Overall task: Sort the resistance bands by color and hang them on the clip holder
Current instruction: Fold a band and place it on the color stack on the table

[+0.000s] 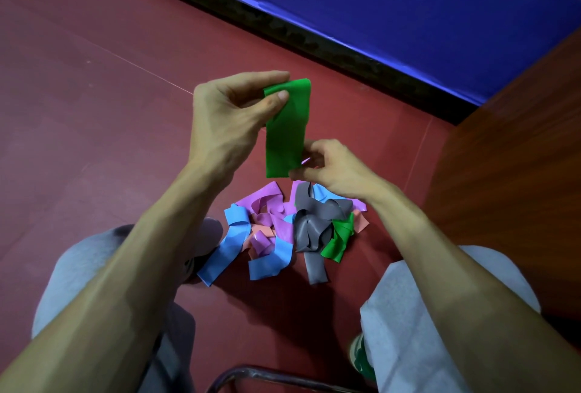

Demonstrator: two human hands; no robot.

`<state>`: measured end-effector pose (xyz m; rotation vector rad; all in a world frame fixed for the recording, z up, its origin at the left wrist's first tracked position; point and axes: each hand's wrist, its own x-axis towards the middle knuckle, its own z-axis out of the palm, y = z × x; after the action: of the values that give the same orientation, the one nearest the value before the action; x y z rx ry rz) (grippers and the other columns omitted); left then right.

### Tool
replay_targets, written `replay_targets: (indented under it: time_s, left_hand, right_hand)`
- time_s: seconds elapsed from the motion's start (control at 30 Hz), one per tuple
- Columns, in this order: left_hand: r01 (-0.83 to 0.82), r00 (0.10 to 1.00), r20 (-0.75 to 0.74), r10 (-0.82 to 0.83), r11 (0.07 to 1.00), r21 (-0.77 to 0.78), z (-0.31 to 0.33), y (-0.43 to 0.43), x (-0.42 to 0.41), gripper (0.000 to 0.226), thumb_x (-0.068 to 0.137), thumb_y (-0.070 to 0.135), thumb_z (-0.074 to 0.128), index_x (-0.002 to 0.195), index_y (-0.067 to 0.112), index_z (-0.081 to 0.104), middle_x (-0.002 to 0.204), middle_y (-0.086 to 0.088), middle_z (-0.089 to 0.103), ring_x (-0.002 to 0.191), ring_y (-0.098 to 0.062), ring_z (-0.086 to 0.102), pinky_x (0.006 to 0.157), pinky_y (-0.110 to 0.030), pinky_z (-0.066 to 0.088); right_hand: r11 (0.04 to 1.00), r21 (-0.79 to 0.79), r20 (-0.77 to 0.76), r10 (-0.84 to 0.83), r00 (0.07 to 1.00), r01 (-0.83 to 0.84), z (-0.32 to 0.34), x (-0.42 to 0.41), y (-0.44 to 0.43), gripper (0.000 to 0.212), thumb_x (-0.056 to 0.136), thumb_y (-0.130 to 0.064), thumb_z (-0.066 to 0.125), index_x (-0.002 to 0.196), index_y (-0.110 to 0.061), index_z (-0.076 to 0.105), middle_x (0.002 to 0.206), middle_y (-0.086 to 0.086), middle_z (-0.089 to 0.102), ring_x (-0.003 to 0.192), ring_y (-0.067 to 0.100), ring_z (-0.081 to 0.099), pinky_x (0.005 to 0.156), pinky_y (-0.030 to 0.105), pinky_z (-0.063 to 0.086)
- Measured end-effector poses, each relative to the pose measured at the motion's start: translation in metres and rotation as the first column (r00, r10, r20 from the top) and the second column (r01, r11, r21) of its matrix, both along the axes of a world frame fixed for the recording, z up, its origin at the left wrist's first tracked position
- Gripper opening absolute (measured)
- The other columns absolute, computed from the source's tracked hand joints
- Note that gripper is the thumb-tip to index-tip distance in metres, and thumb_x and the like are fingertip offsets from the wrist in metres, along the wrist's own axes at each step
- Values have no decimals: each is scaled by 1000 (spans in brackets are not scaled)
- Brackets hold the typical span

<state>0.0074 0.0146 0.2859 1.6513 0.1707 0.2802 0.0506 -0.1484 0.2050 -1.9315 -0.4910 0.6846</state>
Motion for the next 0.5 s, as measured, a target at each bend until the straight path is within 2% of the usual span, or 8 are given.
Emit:
replay_targets:
  time_s: [0.07,0.13,0.23,0.33,0.4,0.5]
  left_hand:
    - [1,1000,5,-1,1000,8,1,0,0,22,81,5,72,92,23,72,78,13,74,76,-6,66,76,-35,58]
    - [10,1000,12,-10,1000,13,2,0,-1,22,81,4,72,93,22,72,77,14,73,75,-4,66,74,-30,57]
    - [27,999,25,-27,1000,16,6,-1,-6,22,81,3,72,92,22,72,76,14,73,73,-3,65,72,-29,56]
    - [59,997,38,-61,997,57,15,-5,-16,24,80,3,73,95,22,71,74,15,72,71,-2,62,70,-22,55]
    - [84,995,41,-87,993,81,26,-9,-24,27,79,2,74,99,21,71,77,13,72,71,0,62,69,-17,53]
    - [130,989,58,-137,985,113,50,-13,-36,33,78,1,74,104,21,69,77,-4,68,70,-4,60,70,-20,54]
  right_hand:
    - [1000,-1,-1,-12,1000,12,1,0,0,25,84,-2,68,95,-25,66,85,1,71,71,7,65,66,15,46]
    - [1000,6,17,-24,1000,24,1,-1,-1,31,84,0,67,91,-30,65,83,0,70,70,7,64,68,16,45]
    - [997,42,26,-64,998,62,5,-7,-9,28,82,1,68,94,-25,65,84,-7,68,75,1,63,80,23,50]
    - [987,105,73,-130,989,122,24,-17,-19,27,83,-2,67,97,-25,63,94,-5,69,90,8,66,91,27,51]
    - [981,137,151,-158,976,137,48,-23,-27,27,87,1,64,105,-19,62,101,-1,69,96,7,65,92,22,50]
    - [970,198,270,-190,944,138,98,-33,-36,25,92,-2,59,113,-15,61,104,-2,68,96,1,63,88,16,47]
